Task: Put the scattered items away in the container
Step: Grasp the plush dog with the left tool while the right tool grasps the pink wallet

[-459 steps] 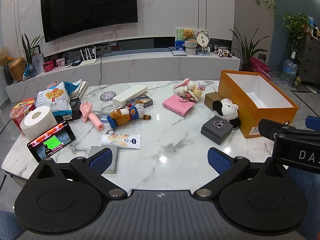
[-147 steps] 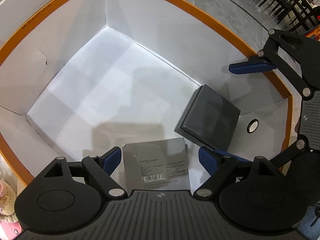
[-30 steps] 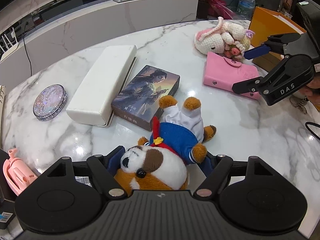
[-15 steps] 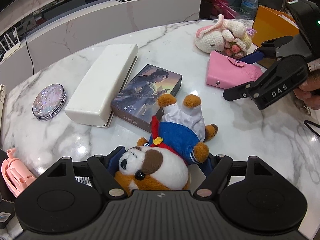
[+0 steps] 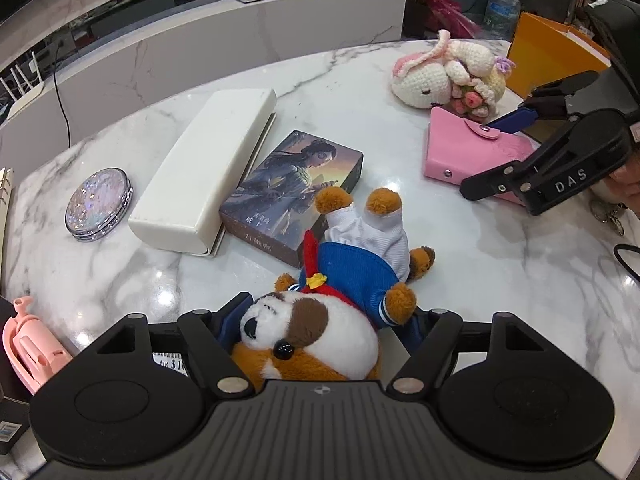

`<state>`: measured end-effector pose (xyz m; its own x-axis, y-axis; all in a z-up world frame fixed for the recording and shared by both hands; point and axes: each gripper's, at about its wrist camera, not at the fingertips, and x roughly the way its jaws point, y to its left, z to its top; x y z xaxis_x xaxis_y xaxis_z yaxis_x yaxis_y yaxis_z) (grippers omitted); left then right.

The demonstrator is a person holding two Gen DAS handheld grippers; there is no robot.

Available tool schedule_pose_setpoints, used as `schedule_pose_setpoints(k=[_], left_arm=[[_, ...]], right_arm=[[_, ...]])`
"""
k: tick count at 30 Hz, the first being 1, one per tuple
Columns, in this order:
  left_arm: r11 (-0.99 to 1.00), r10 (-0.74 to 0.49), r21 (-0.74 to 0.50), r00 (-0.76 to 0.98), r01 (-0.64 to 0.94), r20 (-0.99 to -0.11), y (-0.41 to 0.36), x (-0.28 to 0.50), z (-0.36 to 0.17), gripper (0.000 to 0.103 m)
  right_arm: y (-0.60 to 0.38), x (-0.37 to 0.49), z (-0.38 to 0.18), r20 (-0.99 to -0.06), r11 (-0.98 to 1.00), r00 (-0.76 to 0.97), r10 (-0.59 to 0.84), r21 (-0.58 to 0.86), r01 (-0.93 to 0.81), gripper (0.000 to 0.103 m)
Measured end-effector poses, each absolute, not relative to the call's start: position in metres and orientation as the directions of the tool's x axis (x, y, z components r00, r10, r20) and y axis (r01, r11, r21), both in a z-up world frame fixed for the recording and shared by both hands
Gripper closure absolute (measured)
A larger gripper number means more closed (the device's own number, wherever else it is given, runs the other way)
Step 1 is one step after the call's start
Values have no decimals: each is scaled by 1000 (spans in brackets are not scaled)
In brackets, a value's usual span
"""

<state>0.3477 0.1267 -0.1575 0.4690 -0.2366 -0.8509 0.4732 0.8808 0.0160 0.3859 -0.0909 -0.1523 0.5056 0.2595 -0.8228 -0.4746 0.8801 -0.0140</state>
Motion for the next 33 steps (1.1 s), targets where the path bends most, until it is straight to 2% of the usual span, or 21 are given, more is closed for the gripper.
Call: schedule_pose_setpoints(k=[2,9,25,33], left_arm=[[884,-232,16,466,468,-854,126,348,-156,27],[892,-215,15,454,451,-865,125,349,-152,30],[906,-198,40,505,422,-840,119,345,-121,30],[910,-256,-10,544,414,-799,106,336,-96,30]], right_arm=[[-91,385,-152,-824,878,504,259,-17,-478,16],[-94,378,-146,-825,870,496,271,-11,-494,17],[-103,366,-113,-790,871,536,299,-3,-491,17],[-115,361,-91,-760,881,571,312,6,-474,17]])
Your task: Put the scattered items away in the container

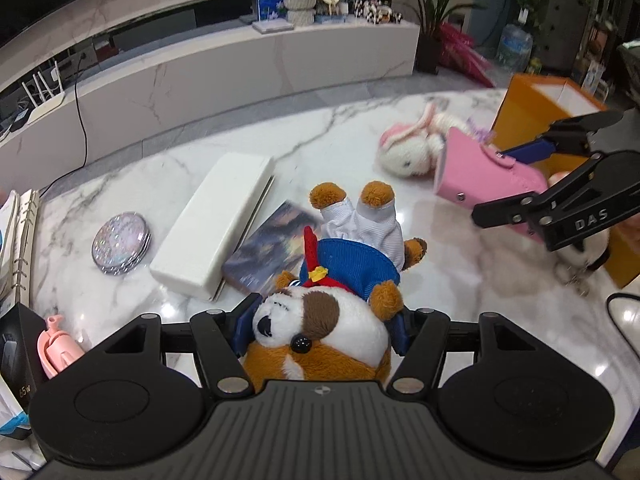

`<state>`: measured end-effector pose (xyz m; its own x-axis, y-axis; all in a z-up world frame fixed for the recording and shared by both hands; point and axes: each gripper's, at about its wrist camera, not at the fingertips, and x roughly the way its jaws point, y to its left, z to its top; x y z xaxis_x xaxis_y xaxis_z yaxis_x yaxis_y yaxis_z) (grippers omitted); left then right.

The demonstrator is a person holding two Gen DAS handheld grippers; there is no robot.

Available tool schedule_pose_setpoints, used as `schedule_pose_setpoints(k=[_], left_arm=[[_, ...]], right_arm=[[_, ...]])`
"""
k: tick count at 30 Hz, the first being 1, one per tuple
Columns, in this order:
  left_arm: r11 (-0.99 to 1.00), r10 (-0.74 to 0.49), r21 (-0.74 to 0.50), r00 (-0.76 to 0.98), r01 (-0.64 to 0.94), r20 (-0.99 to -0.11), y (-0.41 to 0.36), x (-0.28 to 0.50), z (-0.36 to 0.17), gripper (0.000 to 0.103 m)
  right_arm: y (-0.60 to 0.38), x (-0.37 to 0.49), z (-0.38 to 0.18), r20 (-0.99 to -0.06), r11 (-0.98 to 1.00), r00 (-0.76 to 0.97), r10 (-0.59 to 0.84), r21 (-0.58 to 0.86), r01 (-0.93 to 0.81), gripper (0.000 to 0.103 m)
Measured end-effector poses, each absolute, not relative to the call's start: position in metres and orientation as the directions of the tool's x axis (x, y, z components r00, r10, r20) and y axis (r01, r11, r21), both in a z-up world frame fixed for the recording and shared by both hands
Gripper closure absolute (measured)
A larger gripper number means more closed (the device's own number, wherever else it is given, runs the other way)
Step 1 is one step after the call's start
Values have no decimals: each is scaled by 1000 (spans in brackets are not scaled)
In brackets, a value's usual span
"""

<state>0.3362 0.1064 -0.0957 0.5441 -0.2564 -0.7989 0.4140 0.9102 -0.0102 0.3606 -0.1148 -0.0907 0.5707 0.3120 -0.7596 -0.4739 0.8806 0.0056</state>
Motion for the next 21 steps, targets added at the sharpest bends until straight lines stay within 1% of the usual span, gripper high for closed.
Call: schedule_pose_setpoints(k=[4,8,15,21], left_arm=[[903,-301,-41,560,428,-772,94,328,-80,30],[898,-307,-26,584,439,-751,79,318,-66,30],[887,-347,-39,610,460,-712,52,312,-44,30],[871,-385,-25,650,491,-655,18,306,-27,30]], right_arm=[[-123,358,-77,-738,884,590,328,19,-466,17],[-135,354,-60,-711,891,615,341,36,-453,17],[-163,338,-30,-658,902,664,356,58,-427,17],[-195,324,-12,-624,915,697,354,79,-395,17]])
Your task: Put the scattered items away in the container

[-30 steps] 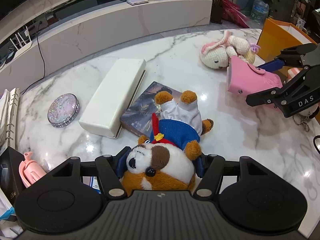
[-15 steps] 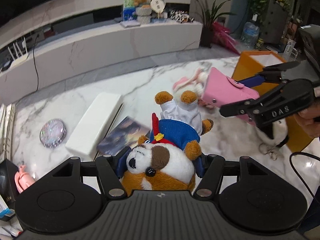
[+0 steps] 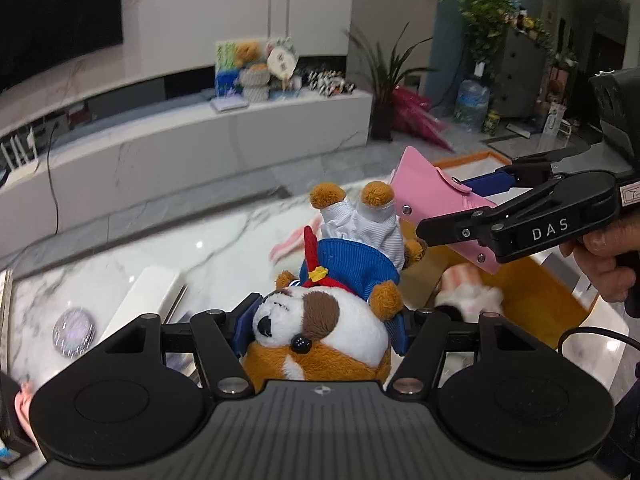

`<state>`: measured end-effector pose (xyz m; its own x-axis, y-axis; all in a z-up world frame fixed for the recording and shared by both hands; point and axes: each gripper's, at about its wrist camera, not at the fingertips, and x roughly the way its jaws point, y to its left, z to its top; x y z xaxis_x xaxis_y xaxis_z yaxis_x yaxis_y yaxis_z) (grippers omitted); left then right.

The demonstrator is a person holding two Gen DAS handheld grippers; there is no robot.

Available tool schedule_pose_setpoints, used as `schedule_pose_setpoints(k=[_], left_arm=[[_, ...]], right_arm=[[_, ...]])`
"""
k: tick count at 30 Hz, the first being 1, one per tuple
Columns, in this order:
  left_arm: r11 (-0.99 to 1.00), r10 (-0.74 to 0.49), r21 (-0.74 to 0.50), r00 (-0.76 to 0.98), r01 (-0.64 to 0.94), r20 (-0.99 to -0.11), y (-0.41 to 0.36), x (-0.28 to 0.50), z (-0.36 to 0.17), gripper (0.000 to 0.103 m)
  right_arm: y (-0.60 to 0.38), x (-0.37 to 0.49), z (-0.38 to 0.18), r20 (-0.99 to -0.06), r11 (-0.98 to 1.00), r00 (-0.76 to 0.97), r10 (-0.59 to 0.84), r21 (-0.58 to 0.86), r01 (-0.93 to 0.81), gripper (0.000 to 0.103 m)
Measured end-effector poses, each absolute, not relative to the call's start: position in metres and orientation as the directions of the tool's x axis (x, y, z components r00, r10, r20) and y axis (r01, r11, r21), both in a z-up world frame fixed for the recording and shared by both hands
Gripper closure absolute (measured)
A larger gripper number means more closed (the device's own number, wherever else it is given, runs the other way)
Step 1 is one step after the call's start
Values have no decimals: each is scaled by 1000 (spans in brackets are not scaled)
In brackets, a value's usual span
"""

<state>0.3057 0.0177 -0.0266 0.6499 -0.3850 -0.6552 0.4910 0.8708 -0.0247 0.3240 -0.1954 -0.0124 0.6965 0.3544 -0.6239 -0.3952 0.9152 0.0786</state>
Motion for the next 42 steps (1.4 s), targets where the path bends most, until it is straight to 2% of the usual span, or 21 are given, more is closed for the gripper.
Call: schedule_pose_setpoints(k=[4,8,14,19,27,31,34,42], left_arm=[[866,-378,14,673,500,-636,-6,305,-16,30],[859,-420,-28,673,511,-608,-31,305,-4,30],[796,-463,44,653,604,-599,-95,304,14,30],[758,-517,15,614,653,-597,-147,315,18,30],[728,-604,-92,573,679,-554,-210,345,28,30],[754,-611,-183,572,630,-547,-225,367,16,30],[783,-597,-265,557,563,-577,-228,389,-7,30],[835,-540,-356,503,419,-674,-221,424,-61,30]], right_arm=[[-226,314,3,-589,932,736,334,93,-349,17],[-260,304,15,-555,950,774,303,113,-291,17],[-311,290,33,-501,968,829,249,147,-201,17],[-356,281,37,-485,979,857,178,172,-106,17],[-404,275,27,-521,982,848,95,187,5,17],[-418,275,19,-552,984,831,62,174,42,17],[-423,278,10,-586,987,809,43,149,55,17],[-419,299,-25,-682,994,729,56,107,24,17]])
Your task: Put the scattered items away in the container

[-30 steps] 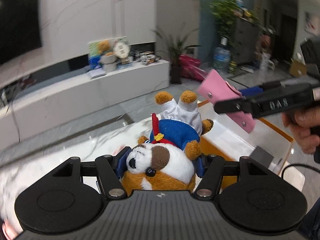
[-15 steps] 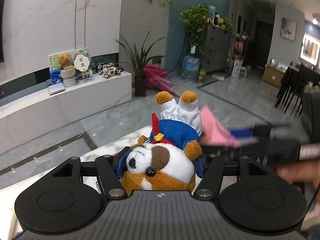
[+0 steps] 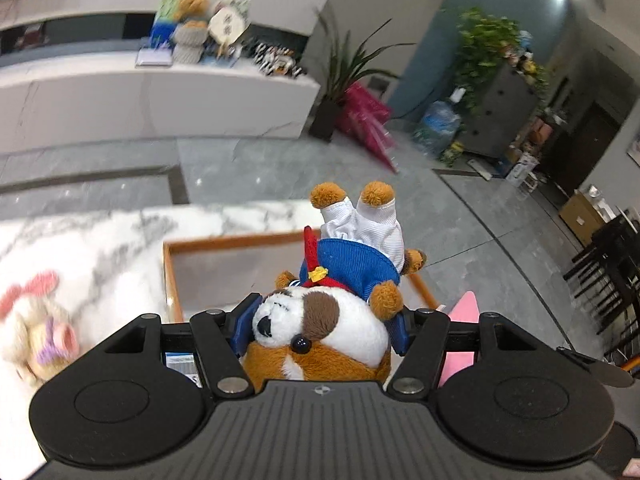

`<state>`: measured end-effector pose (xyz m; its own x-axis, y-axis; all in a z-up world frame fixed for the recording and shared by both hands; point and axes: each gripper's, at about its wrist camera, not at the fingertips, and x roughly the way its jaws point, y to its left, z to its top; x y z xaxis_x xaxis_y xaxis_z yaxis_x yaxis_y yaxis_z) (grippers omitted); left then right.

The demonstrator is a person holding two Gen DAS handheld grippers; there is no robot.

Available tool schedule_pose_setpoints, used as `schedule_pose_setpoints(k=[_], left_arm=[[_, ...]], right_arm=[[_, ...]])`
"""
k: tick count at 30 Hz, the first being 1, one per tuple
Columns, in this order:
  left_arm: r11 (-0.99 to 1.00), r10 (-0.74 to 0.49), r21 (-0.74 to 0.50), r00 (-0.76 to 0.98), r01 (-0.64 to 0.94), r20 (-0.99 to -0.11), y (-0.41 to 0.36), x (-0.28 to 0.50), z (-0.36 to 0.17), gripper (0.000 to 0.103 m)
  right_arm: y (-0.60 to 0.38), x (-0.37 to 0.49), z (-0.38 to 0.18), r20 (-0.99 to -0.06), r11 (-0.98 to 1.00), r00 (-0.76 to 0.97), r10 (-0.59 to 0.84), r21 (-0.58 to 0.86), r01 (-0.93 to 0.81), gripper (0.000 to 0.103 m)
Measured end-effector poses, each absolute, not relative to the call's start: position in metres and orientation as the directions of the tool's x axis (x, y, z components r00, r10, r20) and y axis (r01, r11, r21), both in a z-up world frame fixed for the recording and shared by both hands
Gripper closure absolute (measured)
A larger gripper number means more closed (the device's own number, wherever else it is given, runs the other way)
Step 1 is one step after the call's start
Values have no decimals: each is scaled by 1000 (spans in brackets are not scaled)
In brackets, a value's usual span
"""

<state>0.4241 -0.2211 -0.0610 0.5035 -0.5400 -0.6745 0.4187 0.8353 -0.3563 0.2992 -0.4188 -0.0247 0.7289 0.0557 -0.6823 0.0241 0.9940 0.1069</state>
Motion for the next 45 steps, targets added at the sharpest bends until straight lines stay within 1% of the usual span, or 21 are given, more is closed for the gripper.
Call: schedule_pose_setpoints(k=[3,6,12,16,19,22,27,33,35,40,43,45], left_arm=[[847,-510,-319,486,424,-709,-225,428,-70,30],[856,-478,-272,475,439,-739,-230,429,-75,30],[853,-392,-124,465,506,-794,-253,422,-84,32],[848,-362,-94,440,522,-822,-265,421,-92,33],[844,-353,-88,424,529,-834,-270,421,-97,33],[837,-325,-42,434,545,-840,-277,419,-101,33],[829,-273,30,450,559,-850,-286,417,-104,33],[770,-176,201,504,606,-845,-299,402,-117,32],[755,-154,237,515,612,-843,-304,397,-120,32],[736,-157,235,497,635,-854,-305,394,-119,31],[742,-176,209,486,637,-856,-304,395,-117,29],[750,-195,185,479,635,-856,-303,396,-116,24]], right_arm=[[-411,311,-31,-703,997,708,61,82,-4,17],[-402,316,-40,-729,999,683,37,24,-28,17],[-397,328,-60,-775,998,632,-21,-50,-28,18],[-396,337,-71,-802,996,594,-57,-86,-21,17],[-394,341,-73,-808,992,584,-82,-120,-26,17],[-394,342,-72,-810,992,581,-77,-118,-33,17],[-385,342,-77,-810,985,580,-87,-158,-73,17],[-383,341,-80,-814,979,573,-95,-180,-93,17],[-381,341,-81,-816,974,568,-109,-202,-102,17],[-378,342,-82,-820,968,559,-126,-225,-111,17],[-376,341,-84,-820,962,554,-144,-246,-115,17],[-375,341,-85,-818,957,552,-160,-266,-116,16]])
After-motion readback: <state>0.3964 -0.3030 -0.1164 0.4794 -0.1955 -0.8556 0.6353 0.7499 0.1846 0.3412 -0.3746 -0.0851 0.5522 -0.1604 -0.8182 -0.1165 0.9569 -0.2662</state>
